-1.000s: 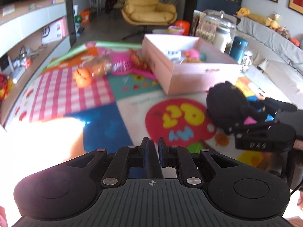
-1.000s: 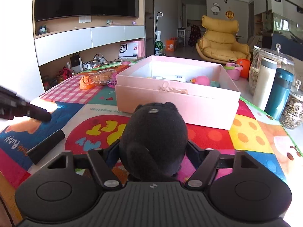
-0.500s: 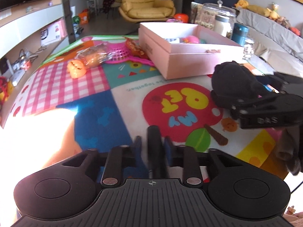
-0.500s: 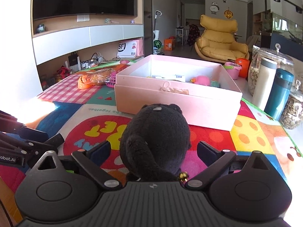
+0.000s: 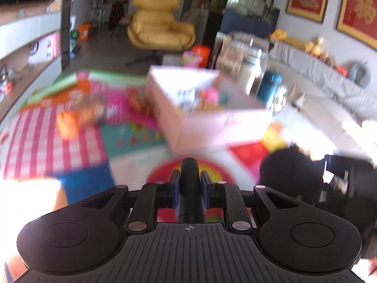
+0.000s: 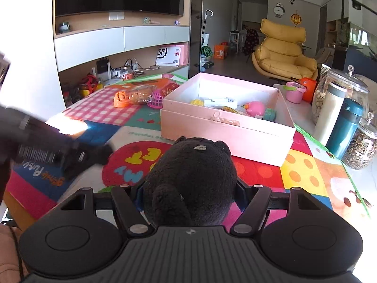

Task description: Organize objects

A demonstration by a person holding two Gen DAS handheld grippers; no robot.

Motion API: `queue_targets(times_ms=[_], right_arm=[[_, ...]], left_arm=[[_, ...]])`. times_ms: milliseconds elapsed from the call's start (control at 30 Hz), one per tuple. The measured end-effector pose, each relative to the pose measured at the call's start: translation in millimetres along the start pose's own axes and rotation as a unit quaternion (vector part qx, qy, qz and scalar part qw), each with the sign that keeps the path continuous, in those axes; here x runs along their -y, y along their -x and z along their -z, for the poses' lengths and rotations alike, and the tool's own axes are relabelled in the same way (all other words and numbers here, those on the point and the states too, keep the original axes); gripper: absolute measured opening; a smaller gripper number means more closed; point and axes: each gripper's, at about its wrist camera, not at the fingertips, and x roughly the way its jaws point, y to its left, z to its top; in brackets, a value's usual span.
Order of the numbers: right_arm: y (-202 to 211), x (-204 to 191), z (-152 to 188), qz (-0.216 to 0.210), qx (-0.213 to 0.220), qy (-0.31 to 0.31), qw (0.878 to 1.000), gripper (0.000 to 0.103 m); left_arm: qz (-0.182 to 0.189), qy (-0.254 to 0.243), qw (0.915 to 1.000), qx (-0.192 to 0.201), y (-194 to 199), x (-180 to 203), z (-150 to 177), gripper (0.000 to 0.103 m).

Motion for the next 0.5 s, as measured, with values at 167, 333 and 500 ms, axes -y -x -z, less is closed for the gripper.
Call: queue_targets(times_ms=[167,333,500], right_arm=[[6.2,-4.9,-5.1,0.008,0.013,0.001,1.000,0.070],[7.3,-5.9,-8.5,0.012,0.013,0.004,1.000,0.070],[7.9,9.7,-23.7,0.014,0.021,0.000,1.000,0.070]], left_arm=[[0.034,0.010,0.9949,0.094,-19.5,13.7,-78.6,0.022],[0.012,0.043,0.9953,0.086,-68.8,5.6,-96.2,0.025],[0.024,0.076,0.9929,0.088,-58.1,-17.6,-65.0,0.025]])
